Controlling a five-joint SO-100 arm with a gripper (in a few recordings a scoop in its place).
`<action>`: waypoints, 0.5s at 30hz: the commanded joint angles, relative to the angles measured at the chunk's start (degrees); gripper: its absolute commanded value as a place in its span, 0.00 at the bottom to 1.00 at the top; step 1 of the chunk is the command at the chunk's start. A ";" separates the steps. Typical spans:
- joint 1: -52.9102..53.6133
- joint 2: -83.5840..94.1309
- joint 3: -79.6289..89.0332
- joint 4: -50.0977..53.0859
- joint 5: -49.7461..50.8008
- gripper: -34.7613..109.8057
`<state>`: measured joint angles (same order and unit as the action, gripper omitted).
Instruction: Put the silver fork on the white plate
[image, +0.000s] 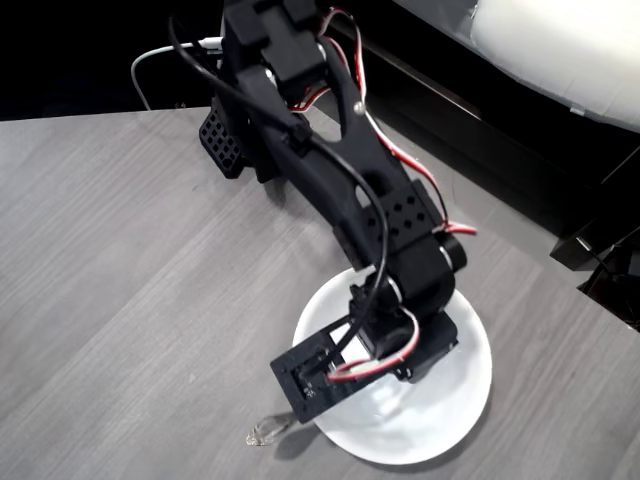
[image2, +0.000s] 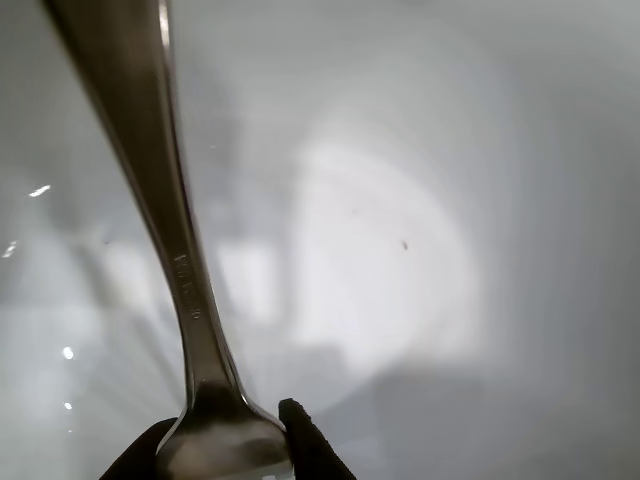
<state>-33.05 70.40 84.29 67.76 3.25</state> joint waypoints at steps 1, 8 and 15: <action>-2.02 -1.49 -2.46 -0.18 0.35 0.24; -3.69 -3.60 -3.52 0.09 0.70 0.24; -1.76 -2.37 -3.96 4.31 0.09 0.47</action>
<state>-35.68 66.62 81.30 70.58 3.52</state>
